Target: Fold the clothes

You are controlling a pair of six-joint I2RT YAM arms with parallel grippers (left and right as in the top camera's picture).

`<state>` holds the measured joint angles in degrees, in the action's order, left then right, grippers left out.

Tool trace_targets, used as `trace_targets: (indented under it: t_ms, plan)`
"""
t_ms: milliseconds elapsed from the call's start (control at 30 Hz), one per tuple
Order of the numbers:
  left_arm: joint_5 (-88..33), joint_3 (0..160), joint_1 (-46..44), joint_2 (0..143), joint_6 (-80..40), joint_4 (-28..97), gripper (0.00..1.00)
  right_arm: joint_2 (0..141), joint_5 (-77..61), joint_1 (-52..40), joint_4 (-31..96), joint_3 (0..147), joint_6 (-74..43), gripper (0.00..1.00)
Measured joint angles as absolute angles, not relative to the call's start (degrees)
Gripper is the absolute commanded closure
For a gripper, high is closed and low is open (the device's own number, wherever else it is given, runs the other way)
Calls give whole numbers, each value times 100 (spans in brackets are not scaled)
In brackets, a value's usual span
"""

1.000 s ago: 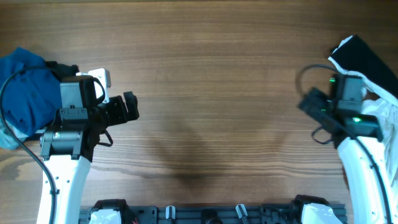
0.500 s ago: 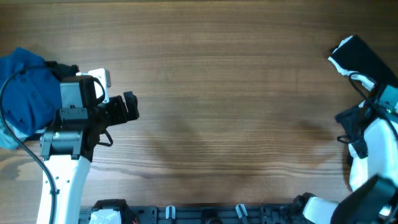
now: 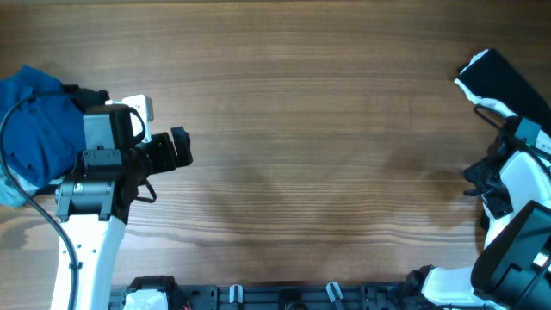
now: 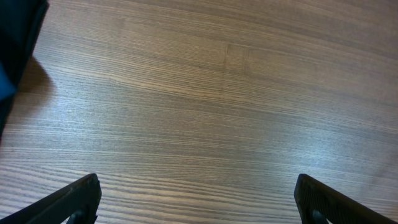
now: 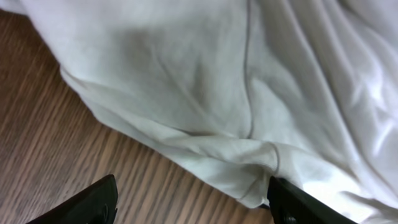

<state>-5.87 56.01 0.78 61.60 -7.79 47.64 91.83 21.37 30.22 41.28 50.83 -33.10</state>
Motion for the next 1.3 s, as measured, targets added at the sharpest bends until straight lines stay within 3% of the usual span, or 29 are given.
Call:
trace_targets:
  t_ms: [700, 933, 1133, 1300]
  plan:
    - [-587, 5601, 78, 6160, -779, 4755, 0, 9183, 2344, 3022, 4397, 5081, -3312, 12]
    - [-587, 5601, 78, 6160, -779, 4729, 0, 9183, 2521, 3065, 4278, 5081, -3295, 25]
    - [-587, 5601, 78, 6160, -779, 4724, 0, 9183, 2585, 3070, 4261, 5081, -3304, 48]
    - [-587, 5601, 78, 6160, -779, 4718, 0, 9183, 2600, 3070, 4263, 5072, -3293, 49]
